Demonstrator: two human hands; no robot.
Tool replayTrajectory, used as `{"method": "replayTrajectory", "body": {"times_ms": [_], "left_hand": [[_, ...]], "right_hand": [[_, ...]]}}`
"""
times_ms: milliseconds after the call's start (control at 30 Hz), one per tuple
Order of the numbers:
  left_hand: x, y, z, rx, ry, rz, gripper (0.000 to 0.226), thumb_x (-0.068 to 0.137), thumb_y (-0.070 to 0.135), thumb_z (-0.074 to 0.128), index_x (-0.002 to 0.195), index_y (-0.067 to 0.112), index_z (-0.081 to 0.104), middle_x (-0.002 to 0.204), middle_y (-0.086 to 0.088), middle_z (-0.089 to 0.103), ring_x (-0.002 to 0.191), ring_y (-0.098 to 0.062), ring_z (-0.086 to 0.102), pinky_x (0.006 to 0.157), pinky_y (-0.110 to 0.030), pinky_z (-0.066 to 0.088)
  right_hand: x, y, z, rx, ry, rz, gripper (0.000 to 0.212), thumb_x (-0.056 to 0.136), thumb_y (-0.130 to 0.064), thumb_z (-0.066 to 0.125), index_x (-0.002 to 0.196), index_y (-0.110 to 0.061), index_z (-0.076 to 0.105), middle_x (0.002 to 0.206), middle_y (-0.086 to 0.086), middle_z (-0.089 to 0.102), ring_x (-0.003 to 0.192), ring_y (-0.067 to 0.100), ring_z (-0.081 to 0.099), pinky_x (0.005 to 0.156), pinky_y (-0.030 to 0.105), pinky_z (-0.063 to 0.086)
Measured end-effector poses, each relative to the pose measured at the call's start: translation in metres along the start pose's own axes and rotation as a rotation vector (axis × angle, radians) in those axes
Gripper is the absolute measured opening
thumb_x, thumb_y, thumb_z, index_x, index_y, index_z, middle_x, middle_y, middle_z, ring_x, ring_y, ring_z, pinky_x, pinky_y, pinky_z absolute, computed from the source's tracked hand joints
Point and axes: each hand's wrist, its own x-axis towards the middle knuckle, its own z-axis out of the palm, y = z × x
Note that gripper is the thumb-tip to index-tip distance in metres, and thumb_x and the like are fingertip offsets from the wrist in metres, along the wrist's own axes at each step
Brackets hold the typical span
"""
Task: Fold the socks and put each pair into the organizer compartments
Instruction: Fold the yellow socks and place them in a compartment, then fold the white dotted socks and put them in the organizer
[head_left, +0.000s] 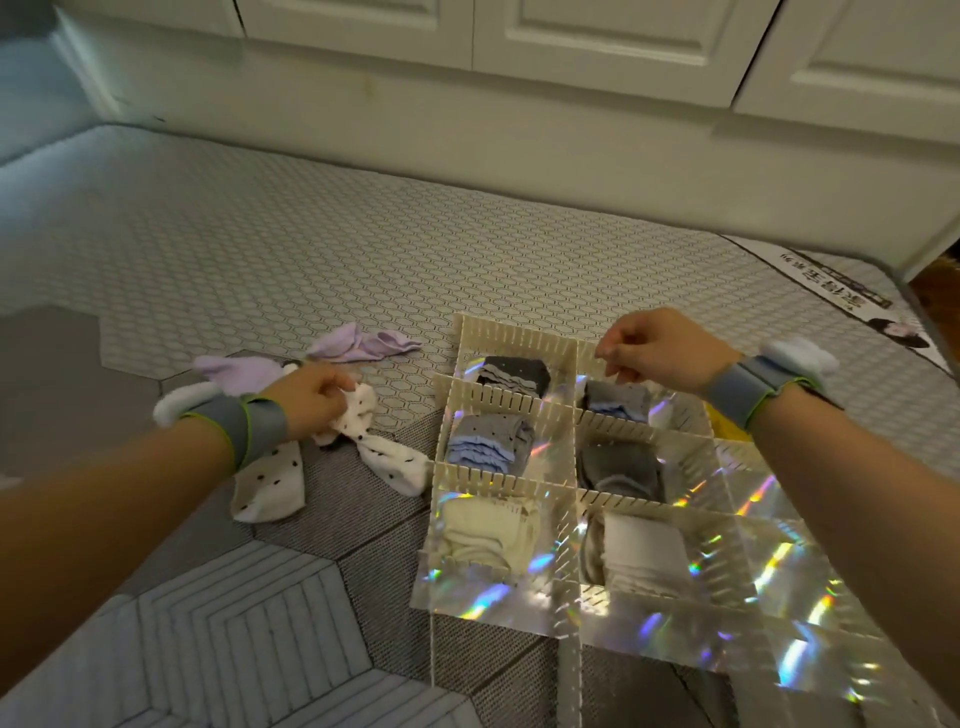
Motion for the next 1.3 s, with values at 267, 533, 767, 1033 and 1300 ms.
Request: {"method": "replayTrajectory", "body": {"times_ms": [267,533,767,1033,1300], "left_hand": [[-0.003,-0.042,-0.007,0.134,-0.053,0.014,0.054,0.083,0.010,0.062,0.133,0.012,0.043,0.134,-0.014,0.050,0.110,-0.033,0.056,0.086,-0.031,0.045],[0.006,-0.038,0.023,0.203,-0.003,0.090,0.073,0.081,0.020,0.063,0.145,0.019,0.026,0.150,-0.008,0.032,0.137,-0.028,0.034,0.110,-0.035,0.033],[0.012,-0.011,0.014,0.269,0.190,0.009,0.030,0.091,0.016,0.043,0.106,0.016,0.069,0.117,-0.012,0.064,0.107,-0.033,0.059,0.088,-0.036,0.047],[-0.030,0.028,-0.036,-0.262,-0.061,0.095,0.007,0.087,0.020,0.057,0.093,0.021,0.060,0.084,0.005,0.054,0.087,-0.018,0.053,0.064,-0.023,0.041],[-0.072,0.056,-0.050,0.008,-0.362,0.306,0.019,0.082,0.015,0.066,0.101,0.019,0.066,0.081,0.016,0.060,0.059,0.014,0.055,0.057,0.001,0.041]], "right_hand": [[0.003,-0.076,0.073,-0.109,-0.201,-0.192,0.015,0.090,-0.017,0.056,0.079,-0.020,0.066,0.070,-0.003,0.068,0.065,0.013,0.061,0.075,0.033,0.052],[0.001,-0.108,0.116,-0.170,-0.349,-0.258,0.014,0.089,-0.014,0.055,0.084,-0.022,0.065,0.074,-0.008,0.068,0.072,0.009,0.064,0.077,0.029,0.053],[-0.005,-0.108,0.126,-0.121,-0.348,-0.260,0.013,0.088,-0.016,0.057,0.085,-0.026,0.064,0.084,-0.005,0.067,0.085,0.016,0.065,0.089,0.037,0.052],[-0.017,-0.121,0.122,0.006,-0.268,-0.287,0.071,0.080,-0.037,0.069,0.140,-0.024,0.036,0.137,-0.005,0.046,0.124,0.009,0.043,0.099,0.025,0.037],[-0.037,-0.156,0.124,0.087,-0.361,-0.323,0.066,0.071,-0.037,0.078,0.128,-0.024,0.048,0.116,-0.006,0.060,0.103,0.012,0.059,0.089,0.029,0.051]]}}
